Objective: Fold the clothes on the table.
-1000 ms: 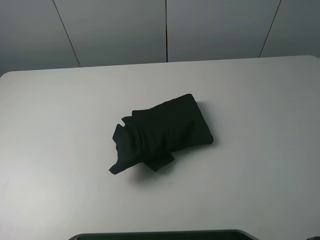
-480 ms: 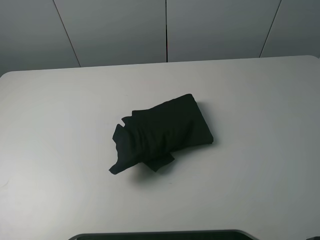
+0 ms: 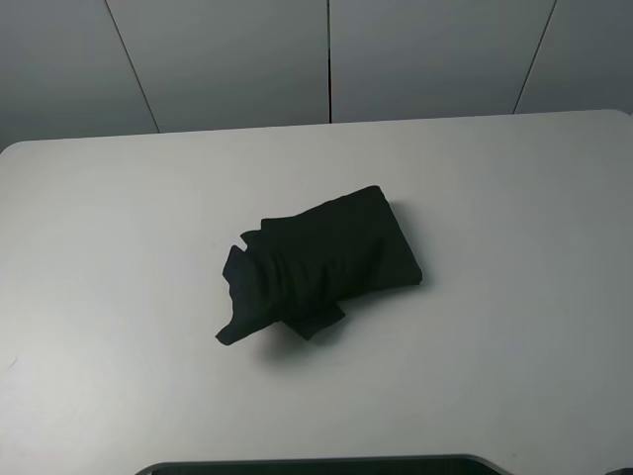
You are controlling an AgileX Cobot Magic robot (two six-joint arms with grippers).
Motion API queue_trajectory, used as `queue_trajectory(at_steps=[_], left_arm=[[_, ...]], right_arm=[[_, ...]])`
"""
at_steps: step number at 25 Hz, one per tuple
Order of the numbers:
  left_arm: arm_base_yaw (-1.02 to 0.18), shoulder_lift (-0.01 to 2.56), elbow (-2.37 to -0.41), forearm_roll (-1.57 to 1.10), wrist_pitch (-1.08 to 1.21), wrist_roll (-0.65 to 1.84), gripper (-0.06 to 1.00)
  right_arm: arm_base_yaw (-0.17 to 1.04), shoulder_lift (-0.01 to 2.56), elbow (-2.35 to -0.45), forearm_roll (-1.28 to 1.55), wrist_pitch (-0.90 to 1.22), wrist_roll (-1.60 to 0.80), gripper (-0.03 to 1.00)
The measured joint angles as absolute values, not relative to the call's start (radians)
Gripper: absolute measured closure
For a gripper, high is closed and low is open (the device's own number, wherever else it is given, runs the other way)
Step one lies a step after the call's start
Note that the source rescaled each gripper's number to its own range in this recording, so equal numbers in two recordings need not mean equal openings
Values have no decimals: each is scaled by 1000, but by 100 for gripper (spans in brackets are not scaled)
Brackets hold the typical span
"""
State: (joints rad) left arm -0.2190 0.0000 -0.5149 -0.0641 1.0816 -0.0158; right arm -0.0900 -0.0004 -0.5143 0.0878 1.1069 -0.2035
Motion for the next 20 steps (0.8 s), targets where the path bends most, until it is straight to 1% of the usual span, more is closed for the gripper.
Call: queue_trajectory(at_steps=[20], left_arm=[[-219, 0, -515, -62, 1082, -13, -5]], right_arm=[[-90, 0, -514, 88, 1107, -202, -3]])
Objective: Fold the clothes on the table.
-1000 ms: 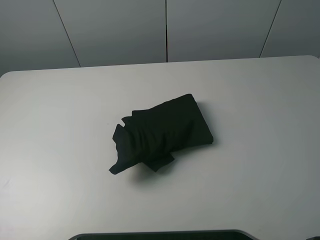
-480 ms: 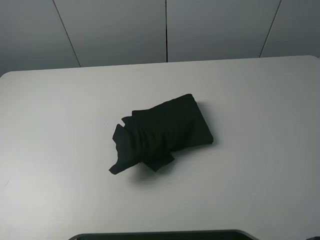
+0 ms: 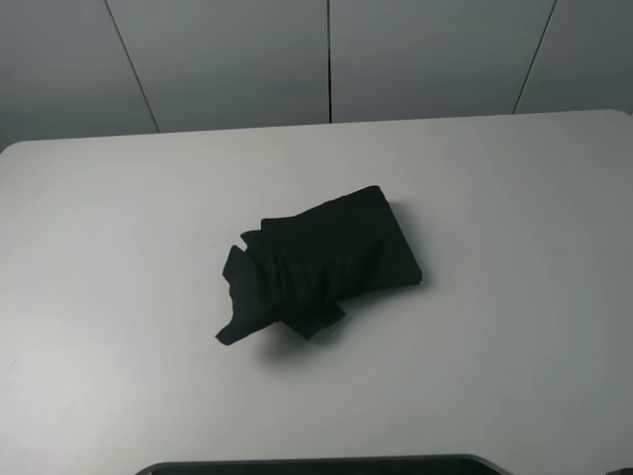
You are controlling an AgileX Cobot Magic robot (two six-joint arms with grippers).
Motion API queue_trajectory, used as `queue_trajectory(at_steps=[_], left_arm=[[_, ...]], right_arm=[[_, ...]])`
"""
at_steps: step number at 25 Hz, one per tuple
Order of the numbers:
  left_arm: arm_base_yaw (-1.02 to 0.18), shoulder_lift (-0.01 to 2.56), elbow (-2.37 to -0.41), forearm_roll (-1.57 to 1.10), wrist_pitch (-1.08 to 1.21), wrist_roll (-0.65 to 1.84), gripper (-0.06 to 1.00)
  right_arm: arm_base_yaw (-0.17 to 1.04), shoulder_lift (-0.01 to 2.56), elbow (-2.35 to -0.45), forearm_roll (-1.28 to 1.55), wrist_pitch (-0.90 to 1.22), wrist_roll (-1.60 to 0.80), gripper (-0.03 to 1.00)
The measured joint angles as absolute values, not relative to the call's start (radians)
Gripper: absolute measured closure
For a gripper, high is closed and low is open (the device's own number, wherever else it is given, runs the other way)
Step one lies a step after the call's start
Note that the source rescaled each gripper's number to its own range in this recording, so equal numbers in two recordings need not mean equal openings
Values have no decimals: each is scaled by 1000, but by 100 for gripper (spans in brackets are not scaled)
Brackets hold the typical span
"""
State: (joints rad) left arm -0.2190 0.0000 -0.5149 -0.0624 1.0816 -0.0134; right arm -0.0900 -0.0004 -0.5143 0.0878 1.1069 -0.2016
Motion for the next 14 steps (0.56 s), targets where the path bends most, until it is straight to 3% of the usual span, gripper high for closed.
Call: queue_trajectory(at_steps=[14], left_arm=[[-219, 0, -515, -62, 1082, -13, -5]], right_arm=[[-90, 0, -514, 88, 1107, -202, -3]])
